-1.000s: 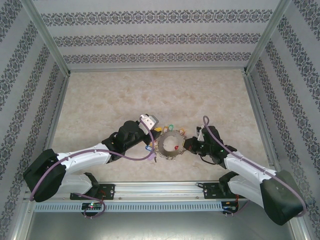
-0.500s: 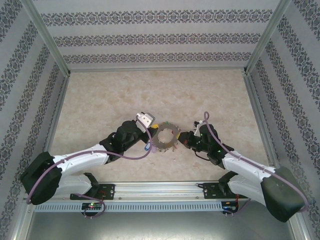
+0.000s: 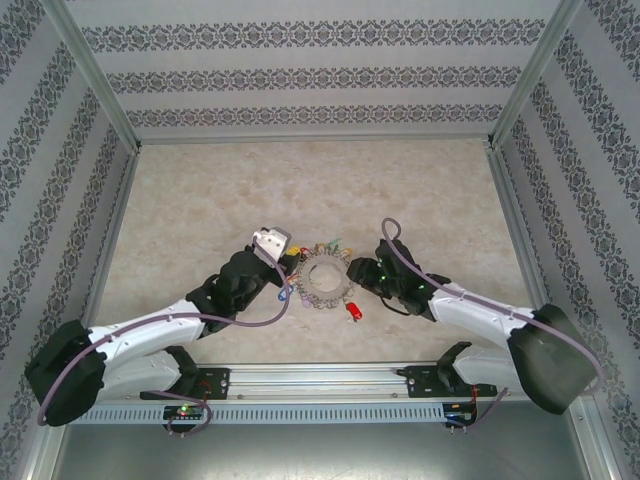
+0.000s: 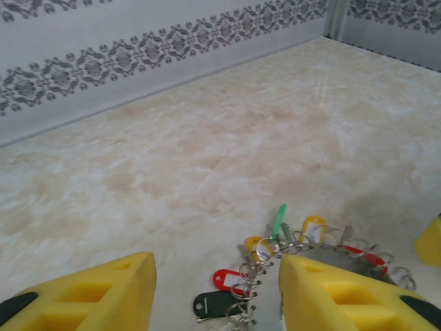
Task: Put the keys on the keyring
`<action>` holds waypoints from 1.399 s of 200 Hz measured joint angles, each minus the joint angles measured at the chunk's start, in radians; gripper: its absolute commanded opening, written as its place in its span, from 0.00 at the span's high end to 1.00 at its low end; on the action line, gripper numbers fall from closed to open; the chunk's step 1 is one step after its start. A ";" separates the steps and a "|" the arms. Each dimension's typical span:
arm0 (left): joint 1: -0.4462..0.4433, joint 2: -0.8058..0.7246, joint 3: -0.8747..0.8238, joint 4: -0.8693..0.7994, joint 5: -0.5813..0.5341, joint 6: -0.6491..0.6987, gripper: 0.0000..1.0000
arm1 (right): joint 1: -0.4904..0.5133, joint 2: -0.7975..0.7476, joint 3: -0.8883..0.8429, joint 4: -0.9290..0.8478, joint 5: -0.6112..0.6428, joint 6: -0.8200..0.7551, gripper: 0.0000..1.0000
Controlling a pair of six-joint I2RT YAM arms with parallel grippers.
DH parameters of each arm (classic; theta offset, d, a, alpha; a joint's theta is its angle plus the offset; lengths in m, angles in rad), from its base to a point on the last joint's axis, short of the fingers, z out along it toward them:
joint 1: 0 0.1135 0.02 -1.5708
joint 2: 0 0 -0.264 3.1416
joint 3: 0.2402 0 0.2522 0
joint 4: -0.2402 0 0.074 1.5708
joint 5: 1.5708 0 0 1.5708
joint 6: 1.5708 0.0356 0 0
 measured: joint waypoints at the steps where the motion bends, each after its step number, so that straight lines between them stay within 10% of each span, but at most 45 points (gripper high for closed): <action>1: 0.001 -0.002 -0.002 0.000 -0.002 0.000 0.50 | -0.003 -0.004 0.002 -0.011 0.002 -0.006 0.49; 50: 0.103 -0.035 -0.020 -0.011 -0.038 -0.002 0.41 | -0.130 -0.189 0.093 -0.282 0.209 -0.289 0.32; 104: 0.373 -0.116 -0.045 -0.075 -0.026 -0.043 0.22 | -0.272 -0.224 0.084 -0.124 0.429 -0.724 0.21; 124: 0.462 -0.145 -0.061 -0.103 -0.019 -0.052 0.00 | -0.341 -0.124 0.067 -0.031 0.415 -0.862 0.20; 228: 0.673 -0.002 -0.145 -0.032 0.027 -0.017 0.00 | -0.530 0.267 -0.027 0.603 0.237 -1.022 0.21; 280: 0.686 0.186 -0.153 0.172 0.089 0.029 0.00 | -0.567 0.325 -0.094 0.808 0.171 -1.001 0.02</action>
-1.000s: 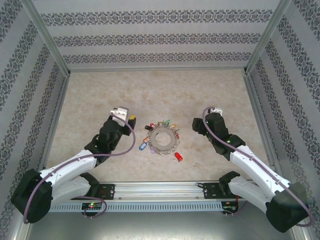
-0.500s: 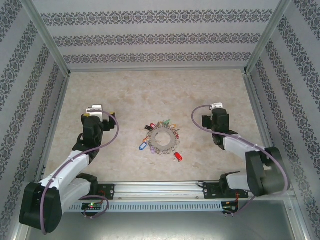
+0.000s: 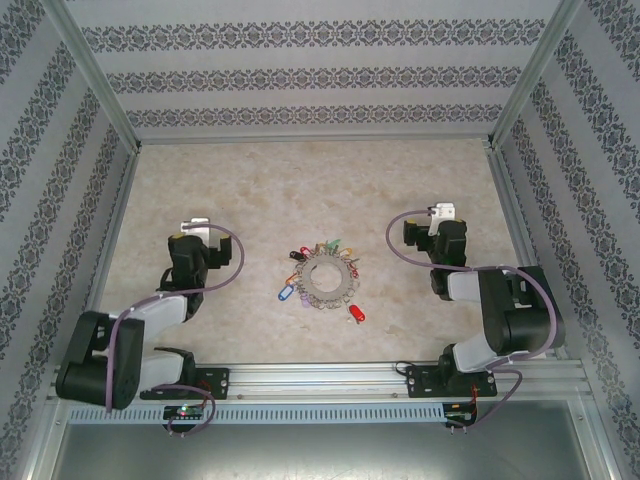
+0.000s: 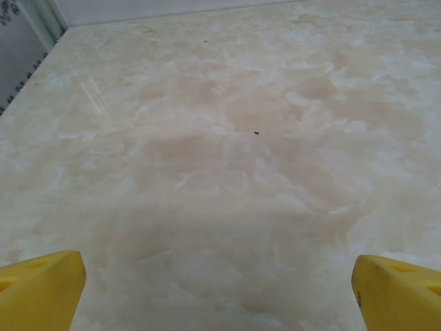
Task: Put the keys on the keyring
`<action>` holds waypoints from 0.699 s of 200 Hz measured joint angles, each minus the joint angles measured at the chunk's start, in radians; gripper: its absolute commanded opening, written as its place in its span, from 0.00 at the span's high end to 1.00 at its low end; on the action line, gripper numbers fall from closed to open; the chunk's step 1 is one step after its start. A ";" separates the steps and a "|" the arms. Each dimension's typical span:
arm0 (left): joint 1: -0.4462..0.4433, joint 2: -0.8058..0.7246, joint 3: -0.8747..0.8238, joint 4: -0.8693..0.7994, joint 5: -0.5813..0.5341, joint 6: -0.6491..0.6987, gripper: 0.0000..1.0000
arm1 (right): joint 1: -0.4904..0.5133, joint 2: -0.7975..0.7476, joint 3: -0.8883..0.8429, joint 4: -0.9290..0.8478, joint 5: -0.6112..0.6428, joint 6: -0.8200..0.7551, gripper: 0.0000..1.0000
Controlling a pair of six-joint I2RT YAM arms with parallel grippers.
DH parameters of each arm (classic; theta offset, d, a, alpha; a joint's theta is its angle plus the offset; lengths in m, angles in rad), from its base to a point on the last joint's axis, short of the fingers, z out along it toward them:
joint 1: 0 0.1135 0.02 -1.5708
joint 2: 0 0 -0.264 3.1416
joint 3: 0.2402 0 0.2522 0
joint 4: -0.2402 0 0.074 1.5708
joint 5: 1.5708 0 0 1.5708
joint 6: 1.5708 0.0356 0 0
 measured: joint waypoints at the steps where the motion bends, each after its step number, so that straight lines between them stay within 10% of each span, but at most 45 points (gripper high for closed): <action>1: 0.000 0.005 0.000 0.005 0.002 0.002 0.00 | 0.000 0.000 0.000 0.000 0.000 0.000 0.02; 140: 0.098 0.296 0.093 0.245 0.127 0.001 0.00 | 0.000 -0.002 0.000 0.035 -0.003 0.003 0.02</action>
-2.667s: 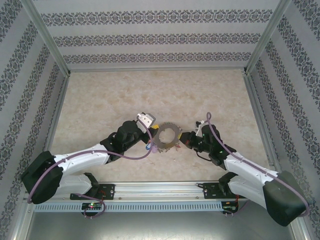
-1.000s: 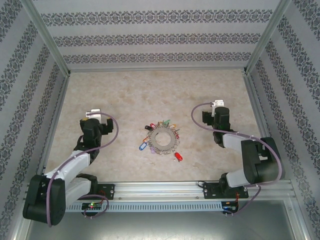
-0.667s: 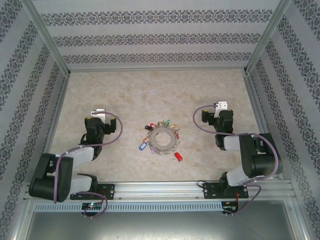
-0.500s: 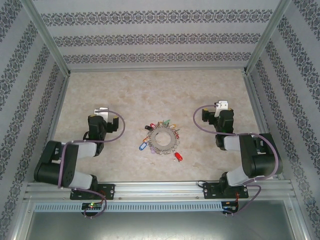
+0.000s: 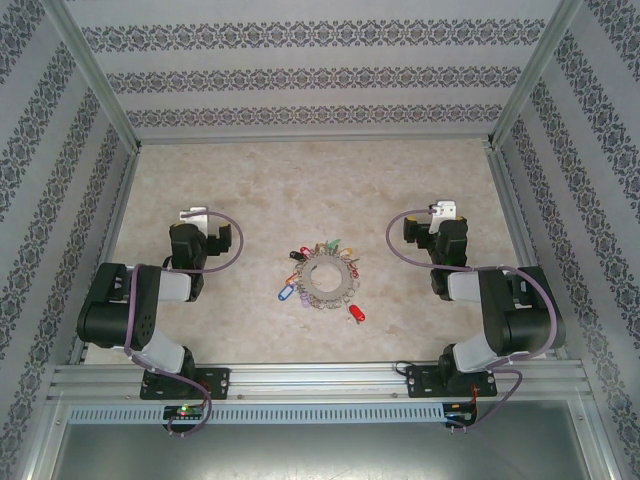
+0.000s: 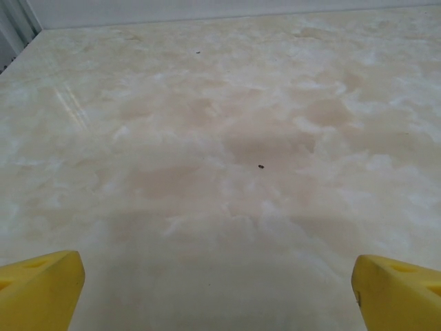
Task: Put the keys on the keyring
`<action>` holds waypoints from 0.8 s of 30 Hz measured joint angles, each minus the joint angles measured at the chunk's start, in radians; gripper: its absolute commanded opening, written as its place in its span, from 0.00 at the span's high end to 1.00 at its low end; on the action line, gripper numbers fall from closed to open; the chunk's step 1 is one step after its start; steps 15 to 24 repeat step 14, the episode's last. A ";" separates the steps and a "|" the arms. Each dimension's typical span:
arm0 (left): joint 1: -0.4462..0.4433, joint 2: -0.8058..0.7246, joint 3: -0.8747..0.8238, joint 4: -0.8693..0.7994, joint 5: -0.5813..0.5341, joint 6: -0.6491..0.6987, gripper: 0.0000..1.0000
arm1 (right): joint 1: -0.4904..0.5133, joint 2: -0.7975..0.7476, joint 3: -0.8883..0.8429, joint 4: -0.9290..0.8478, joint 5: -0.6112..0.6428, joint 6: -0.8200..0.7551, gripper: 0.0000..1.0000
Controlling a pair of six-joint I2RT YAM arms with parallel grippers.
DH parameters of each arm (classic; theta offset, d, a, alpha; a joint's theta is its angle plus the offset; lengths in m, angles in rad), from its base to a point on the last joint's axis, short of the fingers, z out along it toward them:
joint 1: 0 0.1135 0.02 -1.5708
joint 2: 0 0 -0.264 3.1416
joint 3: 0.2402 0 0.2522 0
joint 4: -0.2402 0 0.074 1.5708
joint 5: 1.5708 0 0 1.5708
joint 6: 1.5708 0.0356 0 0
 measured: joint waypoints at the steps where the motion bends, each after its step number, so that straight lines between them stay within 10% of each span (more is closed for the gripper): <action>1: 0.000 0.000 0.000 0.000 0.006 0.000 0.01 | 0.000 0.000 0.000 0.000 0.000 0.000 0.02; 24: 0.000 0.000 0.000 0.000 0.021 0.000 0.01 | 0.000 0.000 0.000 0.000 0.000 0.000 0.02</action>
